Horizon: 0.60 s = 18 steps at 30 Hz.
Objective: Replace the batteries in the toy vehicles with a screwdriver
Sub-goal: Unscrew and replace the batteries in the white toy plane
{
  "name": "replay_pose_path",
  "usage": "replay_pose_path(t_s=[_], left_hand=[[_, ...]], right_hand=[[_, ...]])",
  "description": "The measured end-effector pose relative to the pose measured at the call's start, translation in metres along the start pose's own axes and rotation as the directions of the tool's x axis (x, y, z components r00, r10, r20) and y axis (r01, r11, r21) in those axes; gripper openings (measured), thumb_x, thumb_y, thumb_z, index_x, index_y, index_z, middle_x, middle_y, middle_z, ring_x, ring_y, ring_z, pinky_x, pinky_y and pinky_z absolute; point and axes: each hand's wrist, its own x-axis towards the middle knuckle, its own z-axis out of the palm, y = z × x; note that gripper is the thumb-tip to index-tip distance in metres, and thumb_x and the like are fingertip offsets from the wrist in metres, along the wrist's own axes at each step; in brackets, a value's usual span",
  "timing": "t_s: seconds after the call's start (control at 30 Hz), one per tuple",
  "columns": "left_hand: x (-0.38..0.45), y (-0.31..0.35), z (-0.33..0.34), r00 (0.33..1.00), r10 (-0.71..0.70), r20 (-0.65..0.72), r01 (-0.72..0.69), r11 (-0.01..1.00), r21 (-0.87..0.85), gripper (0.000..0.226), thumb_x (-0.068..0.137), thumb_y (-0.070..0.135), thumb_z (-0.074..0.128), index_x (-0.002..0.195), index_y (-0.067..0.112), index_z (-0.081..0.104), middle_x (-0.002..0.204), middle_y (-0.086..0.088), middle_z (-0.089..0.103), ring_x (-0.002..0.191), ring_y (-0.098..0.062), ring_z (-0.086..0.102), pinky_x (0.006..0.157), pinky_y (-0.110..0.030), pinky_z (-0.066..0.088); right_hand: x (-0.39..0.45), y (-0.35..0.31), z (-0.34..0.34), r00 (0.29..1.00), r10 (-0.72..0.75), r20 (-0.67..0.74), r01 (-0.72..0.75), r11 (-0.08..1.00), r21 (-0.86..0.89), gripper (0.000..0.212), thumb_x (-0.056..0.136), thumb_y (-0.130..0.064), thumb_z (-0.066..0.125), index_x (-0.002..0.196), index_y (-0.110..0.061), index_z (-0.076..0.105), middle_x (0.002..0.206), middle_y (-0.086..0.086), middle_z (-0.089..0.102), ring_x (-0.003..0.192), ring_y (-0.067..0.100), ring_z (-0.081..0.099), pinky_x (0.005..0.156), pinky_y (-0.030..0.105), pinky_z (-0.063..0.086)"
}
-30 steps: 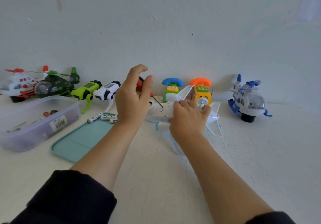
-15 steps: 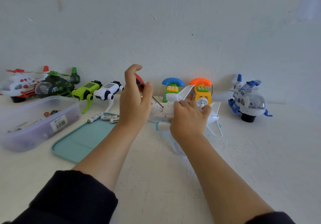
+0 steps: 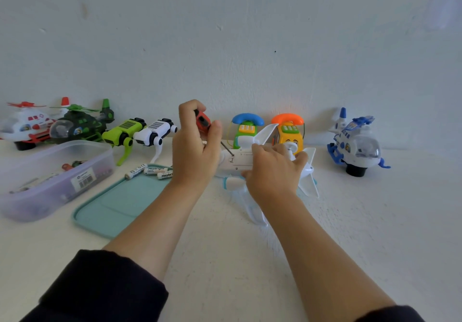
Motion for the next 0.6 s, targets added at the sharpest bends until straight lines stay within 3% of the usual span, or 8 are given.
replay_pose_path(t_s=[0.07,0.17,0.3,0.47,0.6], left_hand=[[-0.001,-0.002,-0.001,0.998,-0.024,-0.056,0.024,1.0,0.007,0.02,0.089,0.012,0.05,0.106,0.004,0.042,0.073,0.014,0.045,0.062,-0.005,0.055,0.057,-0.026,0.045],[0.001,-0.005,-0.004,0.986,-0.105,-0.132,0.103,0.994,-0.025,0.018,0.09,0.006,0.047,0.104,0.011,0.037,0.071,0.007,0.047,0.06,-0.025,0.061,0.055,-0.036,0.048],[0.001,-0.008,-0.004,0.97,-0.17,-0.172,0.175,0.985,0.012,0.021,0.088,0.001,0.046,0.098,0.014,0.033,0.069,0.008,0.044,0.059,-0.015,0.055,0.055,-0.033,0.044],[0.002,-0.009,-0.002,0.943,-0.267,-0.199,0.27,0.963,-0.013,0.022,0.088,0.002,0.047,0.097,0.016,0.033,0.075,0.009,0.045,0.067,-0.032,0.059,0.062,-0.048,0.051],[0.005,-0.023,-0.004,0.886,-0.412,-0.212,0.409,0.91,-0.061,0.019,0.08,0.015,0.045,0.096,0.02,0.035,0.077,0.008,0.047,0.07,-0.038,0.062,0.06,-0.054,0.053]], right_hand=[[0.001,0.003,-0.002,1.0,0.007,0.021,-0.008,1.0,0.006,0.027,0.085,-0.032,0.065,0.107,-0.022,0.054,0.112,-0.005,0.059,0.12,0.021,0.039,0.102,0.052,0.016],[0.002,0.006,-0.003,0.999,0.001,0.034,-0.001,1.0,0.011,0.029,0.086,-0.035,0.064,0.111,-0.024,0.055,0.115,-0.006,0.058,0.123,0.02,0.037,0.104,0.052,0.014],[0.003,0.006,-0.003,1.0,0.003,0.031,-0.004,1.0,0.013,0.027,0.086,-0.036,0.063,0.109,-0.024,0.056,0.113,-0.006,0.059,0.119,0.021,0.04,0.103,0.052,0.018],[0.004,0.005,-0.003,1.0,0.009,0.025,-0.009,1.0,0.021,0.029,0.087,-0.037,0.063,0.112,-0.024,0.056,0.115,-0.005,0.059,0.119,0.021,0.041,0.099,0.049,0.022],[0.003,0.005,-0.004,0.999,0.006,0.037,-0.007,1.0,0.028,0.034,0.087,-0.038,0.063,0.118,-0.025,0.055,0.12,-0.005,0.058,0.121,0.021,0.039,0.1,0.048,0.023]])
